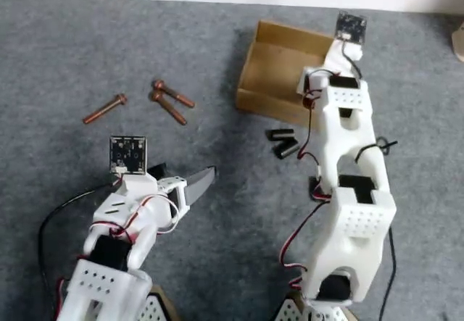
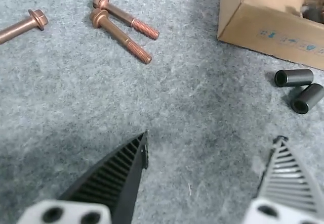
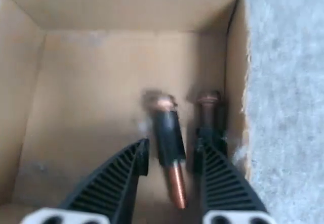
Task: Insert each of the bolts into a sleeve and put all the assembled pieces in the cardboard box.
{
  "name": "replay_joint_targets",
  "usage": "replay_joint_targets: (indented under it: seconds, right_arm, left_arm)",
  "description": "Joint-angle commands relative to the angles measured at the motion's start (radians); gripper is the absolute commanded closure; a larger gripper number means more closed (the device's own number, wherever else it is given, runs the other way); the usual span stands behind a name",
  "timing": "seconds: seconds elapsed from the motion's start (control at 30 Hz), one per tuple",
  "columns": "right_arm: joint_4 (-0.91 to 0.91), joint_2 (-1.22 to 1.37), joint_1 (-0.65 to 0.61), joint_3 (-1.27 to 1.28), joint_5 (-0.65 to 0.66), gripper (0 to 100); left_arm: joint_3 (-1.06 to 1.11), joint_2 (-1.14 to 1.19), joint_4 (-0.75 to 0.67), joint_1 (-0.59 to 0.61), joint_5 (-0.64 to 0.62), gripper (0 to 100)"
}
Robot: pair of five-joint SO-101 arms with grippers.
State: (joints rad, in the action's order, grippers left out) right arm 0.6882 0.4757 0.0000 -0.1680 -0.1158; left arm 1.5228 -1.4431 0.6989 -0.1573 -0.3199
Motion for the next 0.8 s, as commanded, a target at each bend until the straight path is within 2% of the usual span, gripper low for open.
replay_joint_targets:
  seconds: [0.0,0.13,0.33,0.57,0.77]
  right_arm:
    - [0.013,-0.027,0.01,-0.05,0.006,86.8]
    - [0.027,-0.039,0.015,-0.05,0.006,86.8]
    - [0.219,-0.17,-0.019,-0.051,-0.006,86.8]
    - [0.424,-0.283,-0.047,-0.051,-0.167,86.8]
    - [0.587,-0.308,-0.074,-0.05,-0.394,86.8]
  left_arm:
    - [-0.005,-0.008,-0.018,0.012,0.009,65]
    - [-0.005,-0.008,-0.018,0.012,0.009,65]
    - [-0.005,-0.008,-0.018,0.012,0.009,65]
    - [-0.005,-0.008,-0.018,0.012,0.009,65]
    - [-0.005,-0.008,-0.018,0.012,0.009,65]
